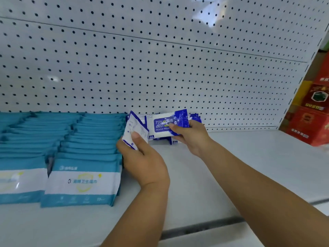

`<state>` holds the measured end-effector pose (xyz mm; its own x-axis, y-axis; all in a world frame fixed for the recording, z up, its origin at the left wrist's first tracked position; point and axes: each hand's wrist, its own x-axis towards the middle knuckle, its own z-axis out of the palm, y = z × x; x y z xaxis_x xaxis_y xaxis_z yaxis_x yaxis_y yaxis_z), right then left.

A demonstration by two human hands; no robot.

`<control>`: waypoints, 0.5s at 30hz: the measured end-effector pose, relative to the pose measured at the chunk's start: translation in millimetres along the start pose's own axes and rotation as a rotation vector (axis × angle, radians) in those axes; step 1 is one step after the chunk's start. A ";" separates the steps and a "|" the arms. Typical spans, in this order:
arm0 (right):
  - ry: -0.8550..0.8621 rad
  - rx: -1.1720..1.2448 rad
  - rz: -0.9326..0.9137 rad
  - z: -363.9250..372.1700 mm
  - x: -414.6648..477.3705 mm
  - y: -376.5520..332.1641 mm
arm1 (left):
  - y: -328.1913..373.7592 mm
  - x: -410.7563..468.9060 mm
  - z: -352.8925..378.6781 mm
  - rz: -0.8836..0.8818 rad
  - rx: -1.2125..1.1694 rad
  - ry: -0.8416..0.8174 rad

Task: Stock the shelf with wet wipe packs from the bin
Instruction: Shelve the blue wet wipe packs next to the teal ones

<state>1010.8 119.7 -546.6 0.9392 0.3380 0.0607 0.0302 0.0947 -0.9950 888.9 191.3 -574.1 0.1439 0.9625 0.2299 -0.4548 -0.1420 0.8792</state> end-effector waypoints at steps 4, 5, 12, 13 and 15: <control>-0.011 -0.285 -0.111 25.3 14.4 13.0 | 6.8 -3.0 -2.0 0.062 0.000 -0.002; 0.012 -0.427 -0.167 31.6 13.7 17.8 | 8.0 -3.6 -2.6 0.076 -0.003 0.000; 0.142 -0.789 -0.387 46.1 13.6 40.2 | 3.2 2.0 -2.1 0.087 -0.003 0.046; 0.133 -0.765 -0.384 45.7 15.1 39.9 | 3.1 3.3 -1.8 0.090 0.006 0.057; 0.112 -0.700 -0.360 44.5 16.2 38.9 | 3.2 4.1 -1.1 0.089 0.018 0.064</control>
<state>1011.9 170.5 -580.8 0.8582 0.2993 0.4170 0.5120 -0.4430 -0.7359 887.0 195.1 -570.8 0.0473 0.9587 0.2805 -0.4476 -0.2307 0.8640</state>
